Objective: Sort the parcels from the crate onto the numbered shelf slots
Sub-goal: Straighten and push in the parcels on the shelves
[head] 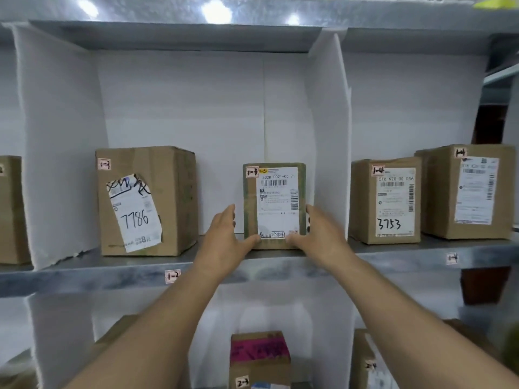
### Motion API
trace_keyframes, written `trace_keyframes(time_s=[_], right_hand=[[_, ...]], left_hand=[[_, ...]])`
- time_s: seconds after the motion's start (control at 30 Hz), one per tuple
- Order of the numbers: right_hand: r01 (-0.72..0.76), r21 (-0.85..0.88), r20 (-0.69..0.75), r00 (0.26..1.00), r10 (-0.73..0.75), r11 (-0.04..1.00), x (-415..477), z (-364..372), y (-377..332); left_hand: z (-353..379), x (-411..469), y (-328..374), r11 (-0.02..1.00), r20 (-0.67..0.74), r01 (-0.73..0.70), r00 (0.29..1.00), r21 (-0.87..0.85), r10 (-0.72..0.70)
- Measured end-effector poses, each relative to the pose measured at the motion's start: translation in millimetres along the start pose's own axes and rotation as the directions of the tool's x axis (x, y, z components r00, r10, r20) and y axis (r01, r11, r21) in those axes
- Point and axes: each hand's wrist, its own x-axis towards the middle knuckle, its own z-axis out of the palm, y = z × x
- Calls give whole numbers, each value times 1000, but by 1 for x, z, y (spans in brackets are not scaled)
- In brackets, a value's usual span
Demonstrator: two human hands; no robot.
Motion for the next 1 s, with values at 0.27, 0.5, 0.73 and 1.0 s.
trace_keyframes(time_s=[0.27,0.5,0.73,1.0], right_hand=[[63,160,-9,998,-63,985,-15,-1,7],[77,138,-22,997,-74,988,-14,0,12],[83,128,-1,997,-83,988,-9,3,16],[161,53,-77,985,-157,985,-21,-4,15]], left_hand=[[5,-5,2,996,1,-47,999,-75,47],[2,-8,8,998,26,-31,999,-58,33],[1,-9,11,999,40,-24,999,-42,26],[-13,-21,9,992,-57,-3,998,-126,-4]])
